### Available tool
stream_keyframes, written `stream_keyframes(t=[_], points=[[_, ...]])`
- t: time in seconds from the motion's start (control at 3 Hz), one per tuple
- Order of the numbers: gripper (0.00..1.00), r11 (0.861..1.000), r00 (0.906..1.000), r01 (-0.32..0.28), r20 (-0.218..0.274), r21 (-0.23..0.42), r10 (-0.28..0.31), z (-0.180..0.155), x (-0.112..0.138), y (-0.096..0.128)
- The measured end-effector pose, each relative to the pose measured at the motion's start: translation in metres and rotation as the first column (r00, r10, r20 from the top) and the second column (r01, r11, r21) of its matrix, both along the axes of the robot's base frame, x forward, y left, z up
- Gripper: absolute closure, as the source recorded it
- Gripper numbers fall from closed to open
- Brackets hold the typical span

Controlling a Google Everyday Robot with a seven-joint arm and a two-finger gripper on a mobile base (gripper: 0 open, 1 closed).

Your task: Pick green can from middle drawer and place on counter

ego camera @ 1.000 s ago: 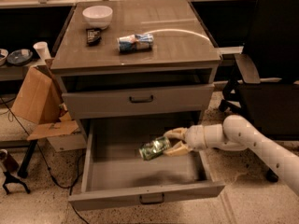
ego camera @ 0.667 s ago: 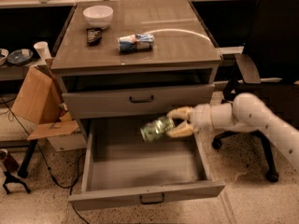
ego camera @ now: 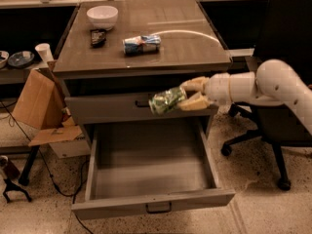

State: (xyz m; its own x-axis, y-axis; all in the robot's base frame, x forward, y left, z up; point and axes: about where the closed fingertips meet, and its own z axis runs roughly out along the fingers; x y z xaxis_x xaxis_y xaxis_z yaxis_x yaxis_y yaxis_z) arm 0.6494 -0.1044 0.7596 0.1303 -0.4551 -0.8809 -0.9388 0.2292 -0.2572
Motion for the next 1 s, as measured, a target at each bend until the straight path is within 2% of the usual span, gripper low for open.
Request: stream_keyframes(t=[0.33,0.67,1.0], points=[[1.0,0.994,0.9943,0.107,0.009,-0.027,-0.107,0.052,0.024,-0.019],[1.0,0.992,0.9922,0.124,-0.003,-0.026,-0.125,0.058,0.028,-0.021],[1.0,0.993,0.9925,0.12,-0.028,0.022,-0.119,0.044,0.029,-0.017]])
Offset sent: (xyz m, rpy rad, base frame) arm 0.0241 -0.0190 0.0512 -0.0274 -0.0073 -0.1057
